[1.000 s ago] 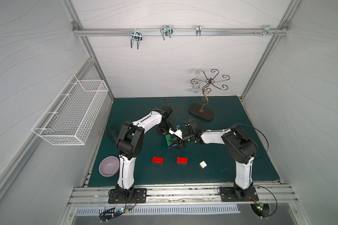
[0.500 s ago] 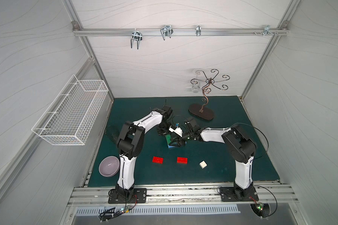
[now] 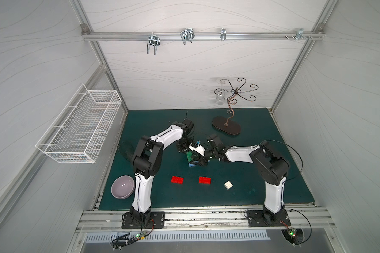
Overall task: Assemble a small pinwheel with lego
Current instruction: Assemble the lego brick with the lego brick.
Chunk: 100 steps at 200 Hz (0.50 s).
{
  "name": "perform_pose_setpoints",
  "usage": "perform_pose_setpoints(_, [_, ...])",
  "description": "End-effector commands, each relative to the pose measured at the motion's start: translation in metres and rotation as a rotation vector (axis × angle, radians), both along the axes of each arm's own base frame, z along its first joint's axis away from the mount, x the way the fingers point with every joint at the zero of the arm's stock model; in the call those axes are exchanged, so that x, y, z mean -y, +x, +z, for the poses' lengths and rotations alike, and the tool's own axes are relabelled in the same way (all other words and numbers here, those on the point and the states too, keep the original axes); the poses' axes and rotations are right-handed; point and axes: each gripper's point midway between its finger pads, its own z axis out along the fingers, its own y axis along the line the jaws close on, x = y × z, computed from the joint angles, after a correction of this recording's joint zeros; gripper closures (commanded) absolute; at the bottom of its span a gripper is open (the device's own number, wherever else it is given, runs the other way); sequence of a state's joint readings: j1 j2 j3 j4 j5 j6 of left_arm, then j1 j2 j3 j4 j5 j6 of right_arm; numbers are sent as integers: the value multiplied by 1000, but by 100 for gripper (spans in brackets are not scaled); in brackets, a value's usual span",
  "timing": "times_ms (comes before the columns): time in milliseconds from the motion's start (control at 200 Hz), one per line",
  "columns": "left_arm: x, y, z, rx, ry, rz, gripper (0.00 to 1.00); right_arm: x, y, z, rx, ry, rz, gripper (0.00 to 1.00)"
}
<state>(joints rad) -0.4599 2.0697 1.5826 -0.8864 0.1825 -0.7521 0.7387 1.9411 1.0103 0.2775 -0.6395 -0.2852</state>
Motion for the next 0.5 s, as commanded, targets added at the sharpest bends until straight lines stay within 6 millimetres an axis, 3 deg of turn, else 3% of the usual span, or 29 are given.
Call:
perform_pose_setpoints(0, [8,0,6,-8,-13,-26,100,44,-28,-80,-168,-253,-83,54])
perform_pose_setpoints(195, [8,0,12,4,-11,-28,100,43,-28,-89,-163,-255,-77,57])
perform_pose_setpoints(495, [10,-1,12,1,-11,-32,100,38,-25,-73,-100,-190,-55,57])
